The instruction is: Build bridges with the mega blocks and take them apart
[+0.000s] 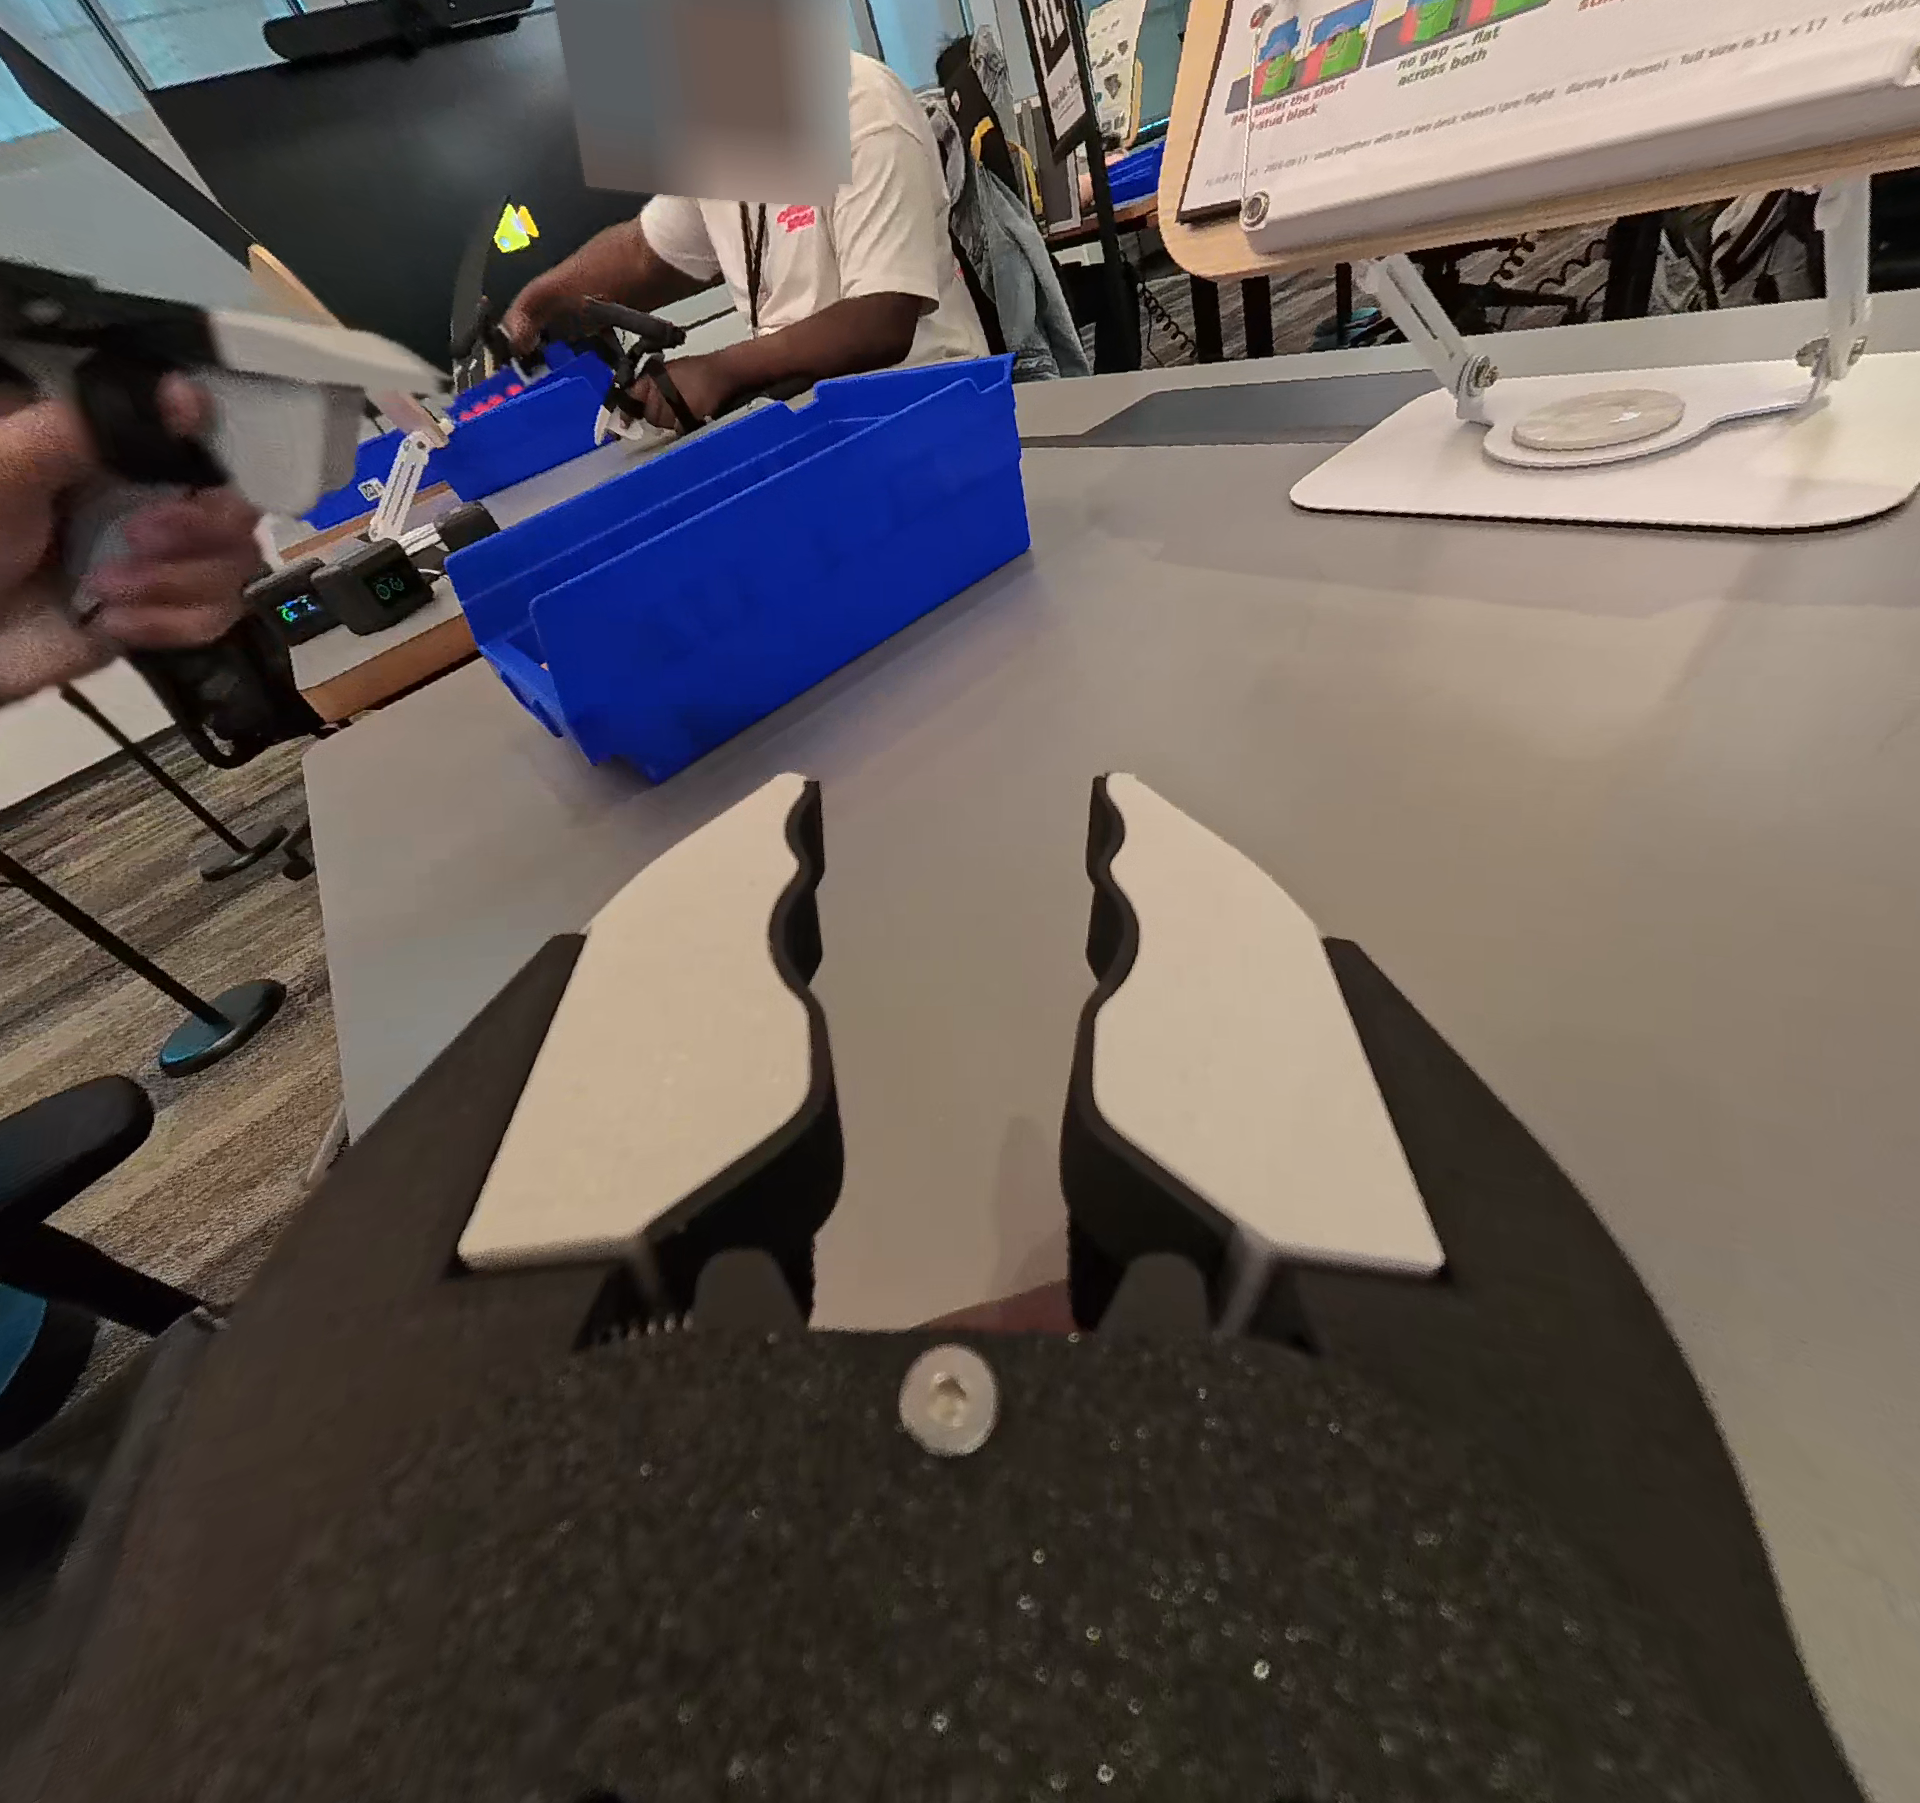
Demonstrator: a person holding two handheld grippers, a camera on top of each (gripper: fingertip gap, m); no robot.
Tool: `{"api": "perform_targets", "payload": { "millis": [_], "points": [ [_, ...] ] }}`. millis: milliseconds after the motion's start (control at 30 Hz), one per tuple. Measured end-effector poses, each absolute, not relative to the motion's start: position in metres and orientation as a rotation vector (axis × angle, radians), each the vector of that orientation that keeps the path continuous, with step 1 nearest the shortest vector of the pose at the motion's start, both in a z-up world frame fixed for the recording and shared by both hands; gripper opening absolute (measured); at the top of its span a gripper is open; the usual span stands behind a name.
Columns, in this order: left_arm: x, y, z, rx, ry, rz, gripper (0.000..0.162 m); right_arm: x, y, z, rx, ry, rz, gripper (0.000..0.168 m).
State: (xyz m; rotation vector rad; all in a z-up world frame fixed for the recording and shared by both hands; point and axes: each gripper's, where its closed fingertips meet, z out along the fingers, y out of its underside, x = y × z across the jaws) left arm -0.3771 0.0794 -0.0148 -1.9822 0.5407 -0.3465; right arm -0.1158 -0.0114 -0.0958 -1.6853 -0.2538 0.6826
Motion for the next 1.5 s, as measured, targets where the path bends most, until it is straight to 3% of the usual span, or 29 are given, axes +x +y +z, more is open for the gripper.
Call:
{"api": "perform_targets", "payload": {
  "millis": [333,733,867,900,967,1033,1300,1500],
  "points": [
    [-0.402,0.251,-0.092,-2.368,0.59,-0.014,0.068,-0.121,-0.013,-0.096,-1.687,-0.289,0.675,0.048],
    [-0.389,0.318,-0.143,-2.554,0.352,-0.105,0.061,-0.123,-0.015,-0.097,-1.692,-0.311,0.679,0.048],
    [-0.384,0.321,-0.161,-2.6,0.359,-0.112,0.022,-0.125,-0.015,-0.098,-1.697,-0.321,0.675,0.047],
    [-0.382,0.32,-0.161,-2.599,0.358,-0.119,0.021,-0.125,-0.015,-0.098,-1.698,-0.322,0.672,0.046],
    [-0.384,0.319,-0.156,-2.574,0.393,-0.082,0.018,-0.125,-0.016,-0.098,-1.697,-0.324,0.672,0.046],
    [-0.381,0.313,-0.146,-2.54,0.436,-0.102,0.002,-0.125,-0.016,-0.098,-1.697,-0.322,0.676,0.046],
    [-0.368,0.26,-0.04,-2.245,0.566,-0.258,0.001,-0.125,-0.015,-0.099,-1.706,-0.315,0.69,0.046],
    [-0.262,0.159,0.013,-2.054,0.87,-0.836,0.001,-0.124,-0.014,-0.099,-1.708,-0.313,0.692,0.045]
  ]
}}
